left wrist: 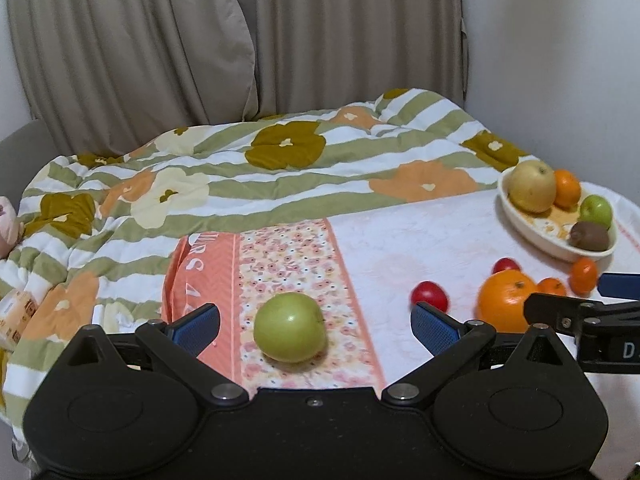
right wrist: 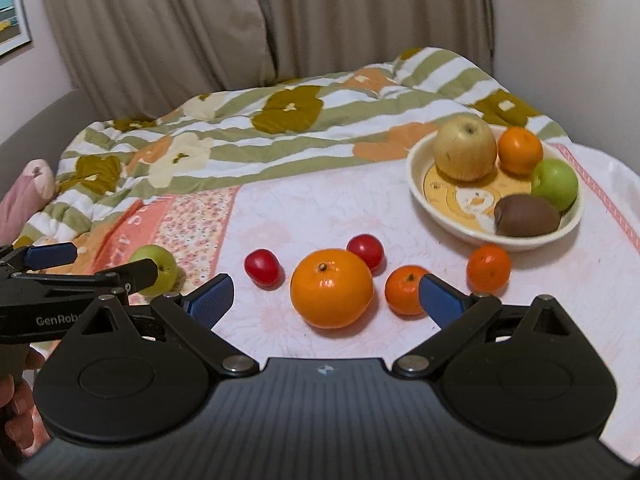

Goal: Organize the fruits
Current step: 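Withdraw both tools from the bowl, moving the left tool toward the small green apple, then grasp the small green apple with the left tool while the right tool grasps the large orange, then carry the green apple and large orange over the white bowl with both tools, then lower the green apple into the bowl and open the left tool, then lower the large orange into the bowl and open the right tool, then withdraw both open tools from the bowl toward the loose mandarins, then grasp a small mandarin with the left tool while the right tool grasps another mandarin, then carry both mandarins over the white bowl with both tools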

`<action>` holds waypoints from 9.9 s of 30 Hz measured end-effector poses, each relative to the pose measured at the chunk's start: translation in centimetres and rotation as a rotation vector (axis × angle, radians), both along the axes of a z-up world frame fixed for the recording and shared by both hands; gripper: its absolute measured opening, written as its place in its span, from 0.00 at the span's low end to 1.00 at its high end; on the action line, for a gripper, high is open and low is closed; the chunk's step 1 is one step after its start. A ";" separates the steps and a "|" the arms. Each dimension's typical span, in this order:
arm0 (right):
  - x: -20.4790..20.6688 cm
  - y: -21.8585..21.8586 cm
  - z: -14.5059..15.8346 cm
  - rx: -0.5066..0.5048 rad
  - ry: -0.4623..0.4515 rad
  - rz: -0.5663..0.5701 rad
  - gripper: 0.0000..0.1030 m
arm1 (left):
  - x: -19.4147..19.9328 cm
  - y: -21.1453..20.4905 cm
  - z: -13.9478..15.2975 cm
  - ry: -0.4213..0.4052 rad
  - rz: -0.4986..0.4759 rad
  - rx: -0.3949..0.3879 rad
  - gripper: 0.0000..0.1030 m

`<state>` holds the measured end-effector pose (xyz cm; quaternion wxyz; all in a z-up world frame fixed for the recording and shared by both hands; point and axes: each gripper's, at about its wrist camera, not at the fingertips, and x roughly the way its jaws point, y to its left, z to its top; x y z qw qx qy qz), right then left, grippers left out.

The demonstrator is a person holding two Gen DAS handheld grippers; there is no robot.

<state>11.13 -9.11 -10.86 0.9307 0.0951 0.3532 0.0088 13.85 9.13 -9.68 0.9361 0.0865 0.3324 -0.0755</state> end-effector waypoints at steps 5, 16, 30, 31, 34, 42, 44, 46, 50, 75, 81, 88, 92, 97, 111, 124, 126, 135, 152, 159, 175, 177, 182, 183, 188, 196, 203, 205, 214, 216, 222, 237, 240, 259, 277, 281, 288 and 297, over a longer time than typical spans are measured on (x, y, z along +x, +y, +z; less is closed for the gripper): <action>1.4 0.9 -2.1 -0.030 0.020 -0.064 1.00 | 2.3 0.9 -2.2 0.024 -0.043 0.016 0.95; 3.3 2.2 -4.5 -0.055 0.042 -0.134 0.96 | 4.5 1.7 -4.9 0.091 -0.091 0.020 0.78; 4.0 3.4 -4.9 -0.100 0.039 -0.135 0.87 | 4.8 2.4 -5.1 0.110 -0.094 0.016 0.59; 4.0 3.4 -4.9 -0.101 0.038 -0.133 0.87 | 4.8 2.4 -5.1 0.111 -0.095 0.016 0.59; 4.1 3.6 -5.2 -0.114 0.035 -0.129 0.87 | 4.7 2.5 -5.0 0.116 -0.095 0.015 0.59; 4.2 4.1 -5.5 -0.158 0.019 -0.116 0.84 | 4.1 2.8 -4.8 0.123 -0.089 0.005 0.59; 4.3 4.3 -5.6 -0.184 0.014 -0.114 0.78 | 3.9 2.9 -4.8 0.123 -0.086 0.002 0.59; 4.5 4.2 -5.7 -0.203 0.008 -0.108 0.76 | 3.6 2.9 -4.6 0.121 -0.083 0.000 0.59; 4.4 4.1 -5.7 -0.215 0.000 -0.087 0.75 | 3.1 2.8 -4.1 0.119 -0.078 -0.007 0.59; 0.7 -1.2 1.9 -0.139 -0.112 0.030 0.74 | -1.3 -2.0 2.9 0.069 -0.036 -0.074 0.59; 0.2 -5.4 4.1 -0.127 -0.125 0.028 0.74 | -1.8 -5.9 5.1 0.036 -0.050 -0.096 0.59; 0.4 -11.1 5.9 -0.118 -0.128 0.028 0.74 | -1.5 -10.7 6.6 0.015 -0.061 -0.121 0.59; 1.3 -14.3 6.5 -0.113 -0.126 0.036 0.74 | -0.6 -13.6 6.6 0.020 -0.065 -0.127 0.59; 3.0 -17.9 6.3 -0.105 -0.119 0.049 0.74 | 1.6 -17.3 5.6 0.042 -0.076 -0.128 0.59; 8.4 -24.6 3.1 -0.101 -0.072 0.113 0.74 | 8.3 -25.6 -0.3 0.142 -0.085 -0.086 0.59; 9.6 -26.3 1.8 -0.090 -0.053 0.134 0.74 | 9.7 -27.5 -1.8 0.170 -0.074 -0.068 0.70; 9.6 -26.2 1.8 -0.086 -0.053 0.132 0.74 | 9.5 -27.4 -1.2 0.144 -0.079 -0.056 0.81; 9.6 -25.2 2.5 -0.085 -0.061 0.157 0.74 | 7.1 -24.5 0.6 0.111 -0.045 -0.074 0.94; 12.1 -20.3 0.1 -0.139 -0.057 0.274 0.74 | 4.2 -20.0 1.0 0.114 0.084 -0.083 0.96; 12.5 -20.7 -1.1 -0.140 -0.031 0.297 0.76 | 4.2 -20.4 0.3 0.123 0.091 -0.085 0.96; 10.4 -21.5 0.4 -0.162 -0.106 0.300 1.00 | 3.1 -19.8 1.4 0.108 0.142 -0.092 0.96; 9.8 -21.5 1.0 -0.167 -0.110 0.298 1.00 | 2.6 -19.6 2.0 0.097 0.144 -0.091 0.96; 7.9 -21.3 2.7 -0.159 -0.122 0.263 1.00 | 0.7 -18.8 3.7 0.056 0.133 -0.079 0.96; 7.5 -21.2 3.1 -0.156 -0.124 0.255 1.00 | 0.4 -18.6 3.9 0.047 0.128 -0.079 0.96; 5.0 -20.3 5.0 -0.175 -0.130 0.211 1.00 | -1.7 -17.5 5.4 0.007 0.104 -0.075 0.96; 0.4 -18.9 7.0 -0.166 -0.124 0.118 1.00 | -5.4 -16.4 6.7 -0.075 0.030 -0.034 0.99; -3.0 -18.0 6.8 -0.136 -0.113 0.046 1.00 | -7.1 -15.4 5.8 -0.089 -0.067 -0.036 0.99; -3.5 -17.7 6.2 -0.142 -0.103 0.037 1.00 | -7.1 -15.4 5.1 -0.088 -0.103 -0.032 0.99; -5.1 -16.7 1.5 -0.120 -0.060 0.013 1.00 | -6.0 -15.5 0.6 -0.088 -0.310 0.002 0.98; -5.2 -16.6 0.6 -0.115 -0.055 0.006 1.00 | -5.4 -15.7 -0.5 -0.081 -0.350 0.013 0.96; -4.7 -16.5 -1.7 -0.092 -0.054 -0.028 1.00 | -2.7 -16.7 -3.3 -0.049 -0.421 0.051 0.84; -2.7 -15.5 -3.2 -0.111 -0.021 -0.013 1.00 | 0.8 -18.1 -6.4 0.057 -0.432 0.034 0.56; -2.3 -15.4 -3.4 -0.104 -0.014 -0.010 1.00 | 1.2 -18.0 -6.5 0.064 -0.424 0.018 0.55; 1.5 -13.9 -4.8 -0.060 0.041 0.037 0.70 | 0.9 -16.5 -6.4 0.083 -0.385 0.011 0.42; 3.3 -12.6 -5.4 -0.110 0.047 0.067 0.50 | -0.2 -14.0 -5.0 0.080 -0.297 -0.013 0.42; 2.9 -12.5 -4.9 -0.102 0.043 0.088 0.50 | -0.7 -14.0 -4.3 0.078 -0.282 -0.023 0.42; 1.5 -12.4 -2.7 -0.088 0.034 0.124 0.50 | -1.5 -14.0 -2.2 0.069 -0.246 -0.045 0.42; -0.2 -14.5 1.5 -0.081 0.009 0.138 0.50 | -2.1 -15.9 1.6 0.045 -0.227 -0.069 0.42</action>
